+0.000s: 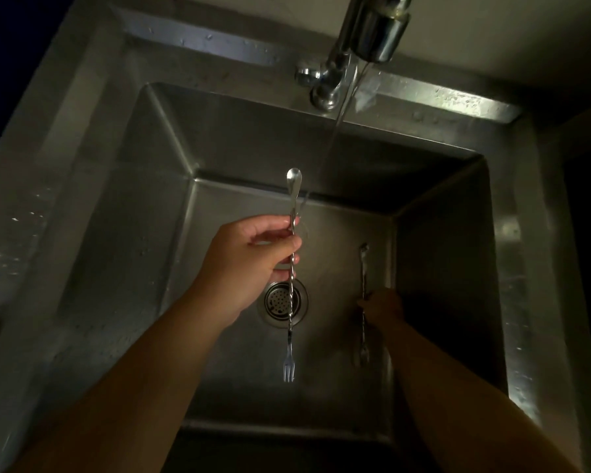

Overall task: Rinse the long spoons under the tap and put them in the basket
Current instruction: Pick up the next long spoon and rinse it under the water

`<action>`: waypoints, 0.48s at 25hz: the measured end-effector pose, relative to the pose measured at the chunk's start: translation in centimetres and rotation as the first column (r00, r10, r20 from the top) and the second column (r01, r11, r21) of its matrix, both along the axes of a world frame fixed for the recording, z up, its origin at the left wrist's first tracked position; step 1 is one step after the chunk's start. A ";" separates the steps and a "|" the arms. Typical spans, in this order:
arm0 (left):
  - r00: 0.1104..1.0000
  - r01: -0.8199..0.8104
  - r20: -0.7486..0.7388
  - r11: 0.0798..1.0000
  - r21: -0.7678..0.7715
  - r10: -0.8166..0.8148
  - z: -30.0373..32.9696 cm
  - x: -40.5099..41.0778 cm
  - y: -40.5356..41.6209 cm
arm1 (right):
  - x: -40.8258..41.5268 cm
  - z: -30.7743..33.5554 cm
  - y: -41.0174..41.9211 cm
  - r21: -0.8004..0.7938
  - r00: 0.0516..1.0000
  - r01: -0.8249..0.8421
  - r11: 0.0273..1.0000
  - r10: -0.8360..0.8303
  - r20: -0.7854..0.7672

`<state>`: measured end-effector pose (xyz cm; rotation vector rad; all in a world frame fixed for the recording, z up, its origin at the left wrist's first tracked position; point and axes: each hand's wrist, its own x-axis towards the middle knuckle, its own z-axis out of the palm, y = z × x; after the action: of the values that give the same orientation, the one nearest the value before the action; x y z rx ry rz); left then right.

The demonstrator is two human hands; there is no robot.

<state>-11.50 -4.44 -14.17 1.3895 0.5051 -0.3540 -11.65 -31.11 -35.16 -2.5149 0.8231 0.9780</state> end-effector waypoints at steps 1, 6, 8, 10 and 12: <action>1.000 -0.002 -0.001 1.000 -0.003 0.002 -0.1 -0.1 0.0 | 0.0 0.0 0.0 -0.001 1.000 0.000 1.000 0.000 -0.004; 1.000 0.009 0.001 1.000 -0.020 -0.009 -0.3 -0.7 -0.2 | 0.2 0.6 0.0 -0.006 1.000 -0.007 1.000 0.007 -0.028; 1.000 0.019 0.000 1.000 -0.013 -0.019 -0.5 -0.8 -0.3 | 0.1 1.1 0.2 -0.014 0.999 -0.038 0.999 0.038 -0.023; 1.000 0.021 -0.012 1.000 -0.006 -0.021 -0.6 -1.0 -0.2 | 0.3 2.1 0.9 0.052 1.000 -0.008 0.999 0.008 0.012; 0.999 0.015 -0.032 1.000 -0.013 -0.015 -0.7 -1.1 -0.2 | 0.7 3.7 1.8 0.166 0.998 -0.007 0.986 -0.003 0.062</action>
<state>-12.60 -4.60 -14.83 1.3780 0.5184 -0.3919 -10.97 -29.27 -31.42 -2.3909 0.6907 0.9243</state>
